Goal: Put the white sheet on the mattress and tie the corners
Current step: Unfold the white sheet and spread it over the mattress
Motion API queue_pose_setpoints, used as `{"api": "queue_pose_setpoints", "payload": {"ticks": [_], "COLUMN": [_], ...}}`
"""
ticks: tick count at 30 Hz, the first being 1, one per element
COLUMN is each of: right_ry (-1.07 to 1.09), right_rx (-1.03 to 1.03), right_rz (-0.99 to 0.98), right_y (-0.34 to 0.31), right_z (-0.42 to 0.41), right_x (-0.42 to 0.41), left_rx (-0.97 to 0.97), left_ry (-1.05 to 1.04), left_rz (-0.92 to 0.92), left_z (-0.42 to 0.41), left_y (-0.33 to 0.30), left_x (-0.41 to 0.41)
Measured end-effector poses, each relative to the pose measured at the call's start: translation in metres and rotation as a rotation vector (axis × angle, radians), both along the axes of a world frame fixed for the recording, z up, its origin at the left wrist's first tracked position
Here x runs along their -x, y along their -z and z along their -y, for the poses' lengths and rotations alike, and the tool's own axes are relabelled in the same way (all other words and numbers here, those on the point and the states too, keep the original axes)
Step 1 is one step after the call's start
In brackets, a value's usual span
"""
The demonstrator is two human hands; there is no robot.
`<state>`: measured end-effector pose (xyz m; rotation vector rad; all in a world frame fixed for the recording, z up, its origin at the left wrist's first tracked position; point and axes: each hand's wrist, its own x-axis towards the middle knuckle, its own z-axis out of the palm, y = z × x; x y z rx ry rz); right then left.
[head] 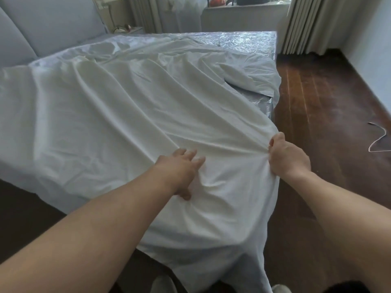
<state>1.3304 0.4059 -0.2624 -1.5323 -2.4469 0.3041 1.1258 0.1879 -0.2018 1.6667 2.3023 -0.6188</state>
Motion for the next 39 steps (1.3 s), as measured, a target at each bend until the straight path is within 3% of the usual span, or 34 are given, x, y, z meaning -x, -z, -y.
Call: {"api": "queue_pose_setpoints", "payload": {"ticks": [8,12,15,21,31,35,39], "right_ry": [0.149,0.087,0.063,0.083,0.211,0.218,0.077], "right_rx": [0.238,0.438,0.429,0.301,0.378,0.334,0.359], "right_rz": [-0.204,-0.235,-0.37,-0.433,-0.409,-0.531,-0.329], "right_y": [-0.009,0.004,0.008,0.004,0.019,0.005,0.011], "right_z": [0.023,0.051,0.053,0.057,0.058,0.056,0.061], "right_x": [0.006,0.014,0.008,-0.011,-0.01,-0.012,-0.012], "left_rx": [-0.152,-0.348,-0.448,-0.343,-0.206,-0.17,-0.141], "left_ry": [-0.247,-0.395,-0.522,-0.58,-0.51,-0.495,-0.5], "left_rz": [0.145,0.204,0.206,0.207,0.223,0.247,0.256], "left_z": [0.035,0.055,0.06,0.064,0.07,0.07,0.066], "left_y": [0.017,0.04,0.05,0.059,0.047,0.043,0.041], "left_x": [-0.014,-0.022,-0.026,-0.024,-0.018,-0.015,-0.014]}}
